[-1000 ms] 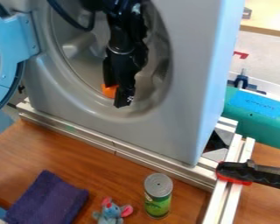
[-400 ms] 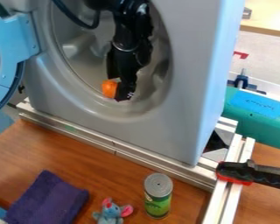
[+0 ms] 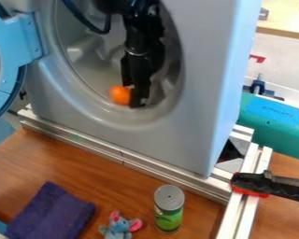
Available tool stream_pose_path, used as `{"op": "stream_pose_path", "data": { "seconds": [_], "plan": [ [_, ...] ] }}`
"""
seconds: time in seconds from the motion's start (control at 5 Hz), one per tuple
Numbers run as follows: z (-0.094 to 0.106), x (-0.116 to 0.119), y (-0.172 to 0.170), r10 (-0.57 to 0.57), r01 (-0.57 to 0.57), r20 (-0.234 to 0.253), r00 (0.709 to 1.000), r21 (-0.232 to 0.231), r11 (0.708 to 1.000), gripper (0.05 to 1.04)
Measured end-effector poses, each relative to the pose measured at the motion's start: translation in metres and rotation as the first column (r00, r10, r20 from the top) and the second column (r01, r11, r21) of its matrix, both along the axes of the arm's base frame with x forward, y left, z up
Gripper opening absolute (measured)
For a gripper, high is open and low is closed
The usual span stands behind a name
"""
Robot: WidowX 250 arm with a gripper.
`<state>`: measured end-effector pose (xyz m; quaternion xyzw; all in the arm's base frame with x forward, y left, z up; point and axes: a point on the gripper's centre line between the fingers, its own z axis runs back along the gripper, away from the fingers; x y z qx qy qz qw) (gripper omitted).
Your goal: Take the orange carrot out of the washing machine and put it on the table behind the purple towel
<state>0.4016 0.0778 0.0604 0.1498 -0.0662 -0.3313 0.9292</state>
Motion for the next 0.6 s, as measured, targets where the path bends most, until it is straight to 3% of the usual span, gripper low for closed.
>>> {"op": "stream_pose_path", "data": {
  "seconds": [0.2, 0.4, 0.6],
  "plan": [
    [-0.012, 0.003, 0.013, 0.021, -0.022, -0.032, 0.999, -0.04, 0.999, 1.001],
    [-0.016, 0.004, 0.029, 0.063, -0.066, -0.061, 0.996, -0.049, 0.997, 1.001],
    [-0.017, 0.001, 0.029, 0.088, -0.093, -0.073, 0.993, -0.07, 0.993, 0.946]
  ]
}}
